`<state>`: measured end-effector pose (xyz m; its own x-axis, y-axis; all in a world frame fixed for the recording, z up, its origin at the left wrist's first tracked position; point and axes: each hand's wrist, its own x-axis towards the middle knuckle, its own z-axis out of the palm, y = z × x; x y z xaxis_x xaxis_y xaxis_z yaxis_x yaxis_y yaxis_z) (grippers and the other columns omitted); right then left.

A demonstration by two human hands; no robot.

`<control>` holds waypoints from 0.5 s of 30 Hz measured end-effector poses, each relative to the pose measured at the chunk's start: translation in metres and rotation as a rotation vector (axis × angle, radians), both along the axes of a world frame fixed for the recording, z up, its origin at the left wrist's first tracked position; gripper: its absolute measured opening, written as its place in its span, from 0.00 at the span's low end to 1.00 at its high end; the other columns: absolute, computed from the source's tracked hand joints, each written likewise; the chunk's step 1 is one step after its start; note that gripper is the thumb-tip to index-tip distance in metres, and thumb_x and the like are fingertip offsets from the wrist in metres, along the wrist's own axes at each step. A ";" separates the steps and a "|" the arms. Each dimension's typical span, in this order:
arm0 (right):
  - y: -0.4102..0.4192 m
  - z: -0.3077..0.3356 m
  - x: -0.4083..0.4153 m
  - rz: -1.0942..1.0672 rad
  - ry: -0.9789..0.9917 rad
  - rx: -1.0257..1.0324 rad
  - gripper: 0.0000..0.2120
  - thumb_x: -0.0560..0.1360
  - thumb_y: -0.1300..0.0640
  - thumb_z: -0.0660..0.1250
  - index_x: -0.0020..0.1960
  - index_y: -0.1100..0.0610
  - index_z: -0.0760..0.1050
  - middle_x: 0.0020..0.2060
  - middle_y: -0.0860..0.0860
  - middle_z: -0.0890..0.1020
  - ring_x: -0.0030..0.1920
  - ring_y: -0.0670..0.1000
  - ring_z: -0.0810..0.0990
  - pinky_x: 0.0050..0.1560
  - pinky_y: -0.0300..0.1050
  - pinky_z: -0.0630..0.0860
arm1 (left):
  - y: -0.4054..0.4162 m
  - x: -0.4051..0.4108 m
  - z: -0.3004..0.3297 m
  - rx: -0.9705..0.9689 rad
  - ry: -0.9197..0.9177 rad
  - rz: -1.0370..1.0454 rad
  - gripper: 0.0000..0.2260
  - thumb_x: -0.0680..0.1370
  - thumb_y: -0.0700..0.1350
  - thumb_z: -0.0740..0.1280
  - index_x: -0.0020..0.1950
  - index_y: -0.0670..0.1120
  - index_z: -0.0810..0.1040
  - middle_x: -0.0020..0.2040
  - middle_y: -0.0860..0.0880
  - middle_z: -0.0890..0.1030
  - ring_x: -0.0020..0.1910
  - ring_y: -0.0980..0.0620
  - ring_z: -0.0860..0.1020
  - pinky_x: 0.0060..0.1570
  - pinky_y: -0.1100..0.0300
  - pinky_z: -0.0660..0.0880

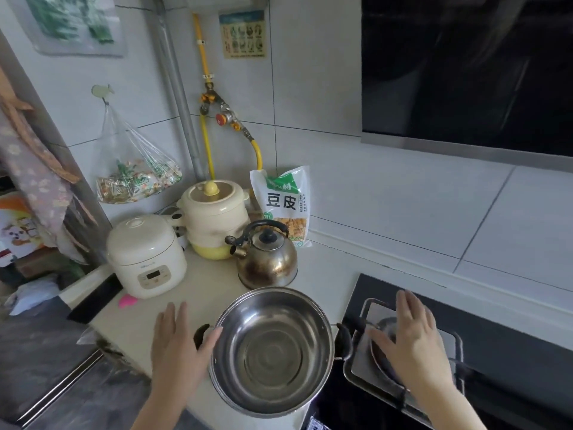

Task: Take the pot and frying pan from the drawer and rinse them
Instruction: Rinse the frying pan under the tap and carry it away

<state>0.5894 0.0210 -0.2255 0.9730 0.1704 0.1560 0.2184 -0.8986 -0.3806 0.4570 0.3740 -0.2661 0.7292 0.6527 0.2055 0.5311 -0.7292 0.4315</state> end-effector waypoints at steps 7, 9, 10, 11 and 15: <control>-0.099 0.068 -0.041 -0.441 -0.167 0.079 0.43 0.71 0.41 0.71 0.75 0.64 0.60 0.71 0.62 0.67 0.69 0.64 0.65 0.65 0.60 0.69 | -0.067 0.029 0.093 0.225 -0.207 -0.137 0.42 0.71 0.67 0.55 0.71 0.35 0.67 0.69 0.31 0.68 0.69 0.30 0.63 0.66 0.34 0.63; -0.136 0.079 -0.068 -0.570 -0.200 0.069 0.43 0.72 0.40 0.70 0.76 0.64 0.59 0.71 0.62 0.67 0.69 0.64 0.65 0.65 0.59 0.68 | -0.092 0.039 0.106 0.223 -0.243 -0.211 0.42 0.70 0.67 0.55 0.71 0.34 0.66 0.68 0.30 0.68 0.68 0.28 0.64 0.65 0.33 0.63; -0.155 0.083 -0.083 -0.630 -0.212 0.063 0.43 0.72 0.40 0.69 0.76 0.64 0.58 0.72 0.62 0.66 0.69 0.64 0.64 0.66 0.59 0.67 | -0.108 0.044 0.110 0.227 -0.264 -0.251 0.42 0.70 0.66 0.56 0.71 0.34 0.66 0.67 0.30 0.69 0.67 0.28 0.64 0.64 0.32 0.64; -0.176 0.088 -0.101 -0.686 -0.220 0.057 0.43 0.73 0.39 0.69 0.77 0.63 0.58 0.72 0.61 0.66 0.70 0.63 0.63 0.67 0.58 0.66 | -0.126 0.049 0.113 0.231 -0.285 -0.297 0.41 0.70 0.65 0.56 0.70 0.33 0.66 0.66 0.29 0.69 0.66 0.27 0.65 0.62 0.32 0.65; -0.262 0.099 -0.187 -0.895 -0.242 0.089 0.42 0.73 0.40 0.68 0.78 0.61 0.56 0.73 0.60 0.64 0.72 0.61 0.61 0.71 0.56 0.61 | -0.219 0.055 0.120 0.207 -0.331 -0.505 0.42 0.71 0.66 0.56 0.71 0.33 0.64 0.66 0.26 0.68 0.64 0.25 0.66 0.59 0.31 0.65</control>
<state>0.4027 -0.2411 -0.1266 0.6756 -0.6499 0.3482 -0.4591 -0.7404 -0.4910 0.5119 0.1552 -0.1462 0.8129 0.1681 0.5576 -0.0370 -0.9406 0.3376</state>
